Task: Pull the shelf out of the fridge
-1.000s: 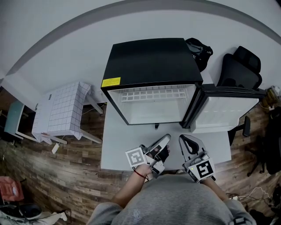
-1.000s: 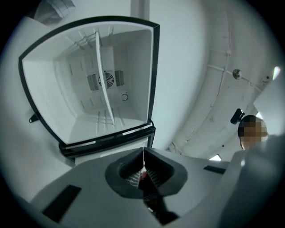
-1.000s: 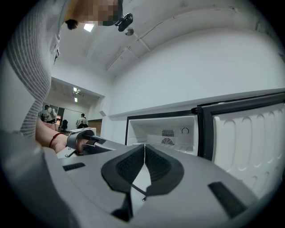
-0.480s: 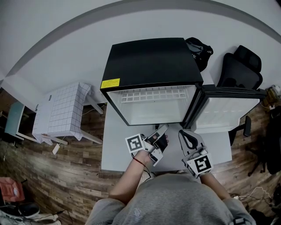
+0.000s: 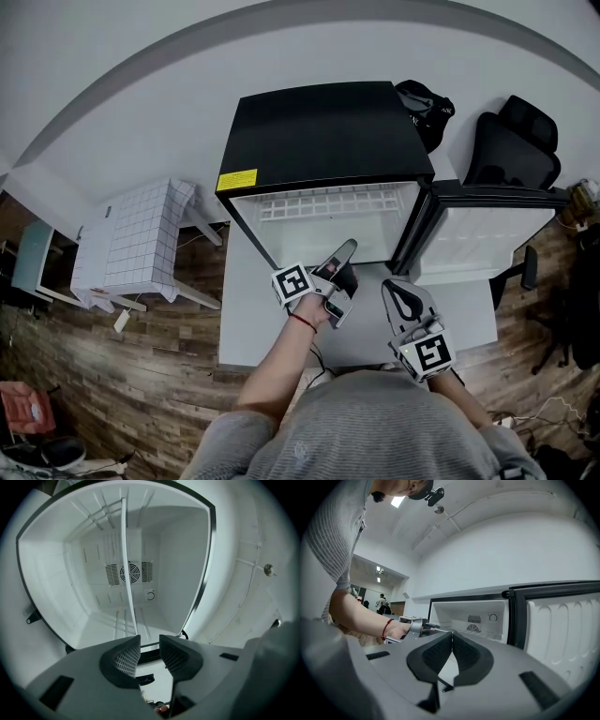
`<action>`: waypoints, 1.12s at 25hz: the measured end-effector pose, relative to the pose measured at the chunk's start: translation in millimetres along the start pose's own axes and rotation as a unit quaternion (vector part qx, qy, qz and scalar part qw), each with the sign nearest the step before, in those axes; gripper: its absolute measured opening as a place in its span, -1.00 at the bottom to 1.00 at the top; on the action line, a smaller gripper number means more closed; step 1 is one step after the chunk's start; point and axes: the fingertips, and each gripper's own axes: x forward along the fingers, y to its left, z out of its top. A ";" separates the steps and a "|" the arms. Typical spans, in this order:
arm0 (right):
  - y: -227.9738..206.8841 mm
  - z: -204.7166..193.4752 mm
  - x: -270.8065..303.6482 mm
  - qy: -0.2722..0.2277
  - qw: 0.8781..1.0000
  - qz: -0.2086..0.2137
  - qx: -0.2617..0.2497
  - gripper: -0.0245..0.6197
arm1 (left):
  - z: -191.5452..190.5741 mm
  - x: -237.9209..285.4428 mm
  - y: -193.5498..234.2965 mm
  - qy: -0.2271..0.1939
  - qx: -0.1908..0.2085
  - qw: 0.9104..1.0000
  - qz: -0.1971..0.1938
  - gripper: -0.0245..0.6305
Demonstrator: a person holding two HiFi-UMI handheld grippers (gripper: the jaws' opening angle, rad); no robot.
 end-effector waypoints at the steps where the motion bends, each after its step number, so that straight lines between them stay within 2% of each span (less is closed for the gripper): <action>1: -0.4 0.5 -0.6 0.000 1.000 -0.001 0.000 -0.88 | 5.4 0.7 6.0 -0.003 0.006 1.000 0.010 -0.58; 11: -2.6 -5.0 -8.0 0.007 1.000 -0.009 0.006 -0.88 | 67.5 5.2 30.6 -0.095 -0.012 0.994 0.045 -0.52; 17: -4.1 -7.1 -11.2 0.013 1.000 -0.014 0.006 -0.88 | 91.7 15.3 38.6 -0.124 -0.007 0.990 0.059 -0.50; 24: -2.5 -7.3 -15.9 0.013 1.000 -0.010 0.017 -0.88 | 121.4 13.0 48.2 -0.188 -0.008 0.979 0.075 -0.50; 28: -6.0 -8.4 -16.6 0.016 1.000 -0.014 0.017 -0.88 | 131.3 18.2 57.9 -0.204 -0.009 0.975 0.085 -0.50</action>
